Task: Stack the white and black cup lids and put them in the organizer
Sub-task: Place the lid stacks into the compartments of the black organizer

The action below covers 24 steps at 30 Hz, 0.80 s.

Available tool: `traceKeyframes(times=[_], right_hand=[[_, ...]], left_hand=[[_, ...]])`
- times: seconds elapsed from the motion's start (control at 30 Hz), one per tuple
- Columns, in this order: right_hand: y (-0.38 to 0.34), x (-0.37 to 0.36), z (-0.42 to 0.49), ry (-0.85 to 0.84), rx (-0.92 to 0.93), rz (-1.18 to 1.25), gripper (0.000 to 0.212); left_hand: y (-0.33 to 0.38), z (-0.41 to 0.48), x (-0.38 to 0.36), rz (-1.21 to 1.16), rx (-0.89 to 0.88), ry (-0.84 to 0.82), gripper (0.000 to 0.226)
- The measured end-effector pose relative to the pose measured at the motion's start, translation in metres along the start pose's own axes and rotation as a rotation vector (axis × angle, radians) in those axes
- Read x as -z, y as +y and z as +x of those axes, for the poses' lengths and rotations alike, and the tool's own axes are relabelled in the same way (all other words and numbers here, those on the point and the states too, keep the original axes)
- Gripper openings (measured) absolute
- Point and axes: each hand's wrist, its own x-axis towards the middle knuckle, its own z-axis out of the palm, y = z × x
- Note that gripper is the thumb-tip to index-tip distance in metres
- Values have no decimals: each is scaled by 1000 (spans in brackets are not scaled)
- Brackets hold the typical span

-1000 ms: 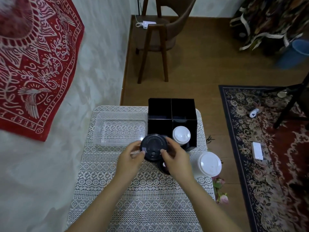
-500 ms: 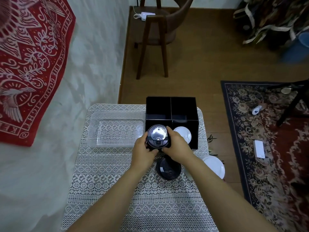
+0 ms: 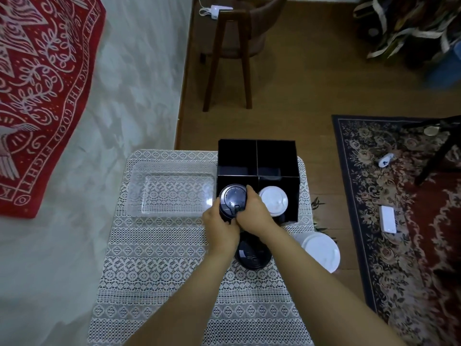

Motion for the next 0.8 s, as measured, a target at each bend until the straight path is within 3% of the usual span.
traceKeyframes(times=[0.23,0.43,0.57,0.73,0.8], right_hand=[[-23,3,-2,22,-240,629,53],[-26,-13,18,98,-320,763,42],[-18,-20,37,111,-360,834,55],[-31,-9,22,83,-457,873,37],[-24,-9,27,53,-486,886,41]], left_hand=[[12,-13,-12,-299,174,25,63],[30,-16,-17,-470,263,14,61],[39,-10,-15,-561,344,-22,59],[31,8,-20,-616,424,-95,52],[29,13,-21,-670,470,-107,52]])
